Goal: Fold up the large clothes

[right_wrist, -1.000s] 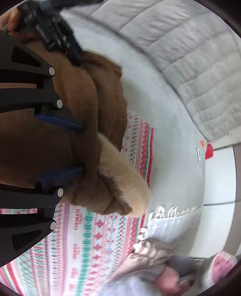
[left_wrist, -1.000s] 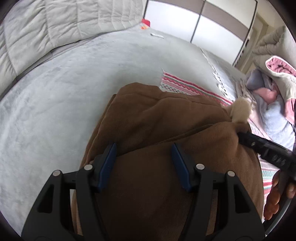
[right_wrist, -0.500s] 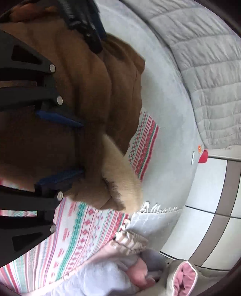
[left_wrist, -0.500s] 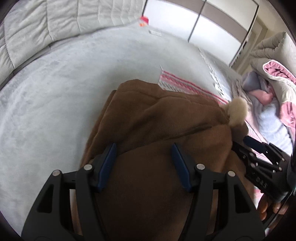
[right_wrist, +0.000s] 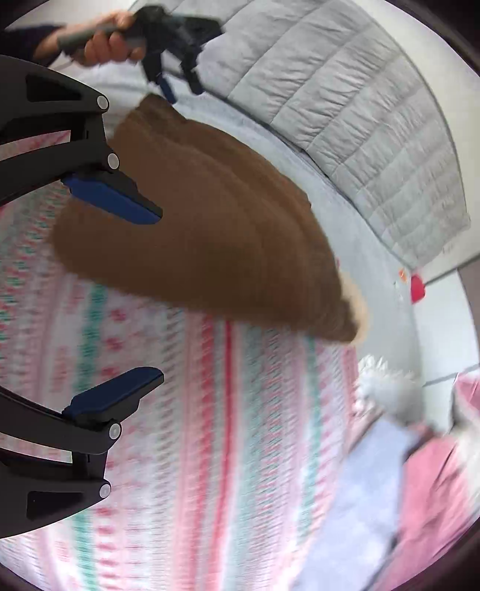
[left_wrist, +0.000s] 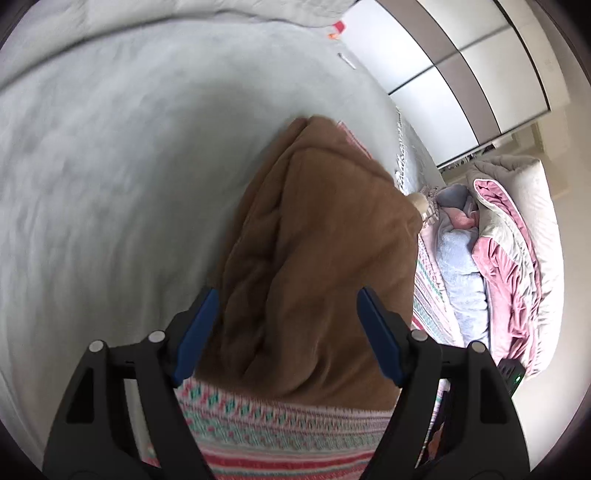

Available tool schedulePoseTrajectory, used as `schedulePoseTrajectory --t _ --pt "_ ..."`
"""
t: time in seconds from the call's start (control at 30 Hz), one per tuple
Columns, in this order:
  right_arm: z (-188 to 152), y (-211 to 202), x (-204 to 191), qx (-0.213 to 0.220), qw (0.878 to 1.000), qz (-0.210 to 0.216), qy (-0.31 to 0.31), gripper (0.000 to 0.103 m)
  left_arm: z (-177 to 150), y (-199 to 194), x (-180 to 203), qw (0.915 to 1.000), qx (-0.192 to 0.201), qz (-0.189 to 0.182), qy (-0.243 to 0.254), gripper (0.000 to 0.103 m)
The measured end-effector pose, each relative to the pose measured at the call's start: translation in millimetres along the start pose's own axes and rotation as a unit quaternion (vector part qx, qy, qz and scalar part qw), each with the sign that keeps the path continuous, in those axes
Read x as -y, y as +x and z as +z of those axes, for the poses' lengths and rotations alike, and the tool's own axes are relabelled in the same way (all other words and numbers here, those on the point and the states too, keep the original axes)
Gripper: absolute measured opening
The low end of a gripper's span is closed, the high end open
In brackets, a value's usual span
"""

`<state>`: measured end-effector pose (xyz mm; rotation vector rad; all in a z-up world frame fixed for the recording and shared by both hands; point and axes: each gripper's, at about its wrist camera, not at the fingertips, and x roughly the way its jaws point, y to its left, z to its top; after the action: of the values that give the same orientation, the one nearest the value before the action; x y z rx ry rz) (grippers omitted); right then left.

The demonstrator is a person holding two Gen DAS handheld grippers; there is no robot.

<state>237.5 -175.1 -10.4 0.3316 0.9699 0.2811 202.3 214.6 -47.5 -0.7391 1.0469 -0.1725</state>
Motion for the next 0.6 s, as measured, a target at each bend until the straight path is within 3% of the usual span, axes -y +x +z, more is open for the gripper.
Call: schedulePoseTrajectory --t 0.13,0.3,0.6 --pt "-23.7 -25.3 29.3 0.023 0.999 0.014 0.031 0.081 -17.4 -1.6 -6.5 0.9997 -0.012 -0.02 -0.007 0.078" --pt "-35.0 -24.0 68.1 0.019 0.997 -0.006 0.078 0.081 -28.3 14.0 -23.1 0.9995 -0.012 0.027 -0.008 0.079" --pt "-41.5 -7.4 62.5 0.004 0.996 0.03 0.083 0.081 -34.8 38.6 -19.5 0.9991 -0.039 -0.017 0.0 0.082"
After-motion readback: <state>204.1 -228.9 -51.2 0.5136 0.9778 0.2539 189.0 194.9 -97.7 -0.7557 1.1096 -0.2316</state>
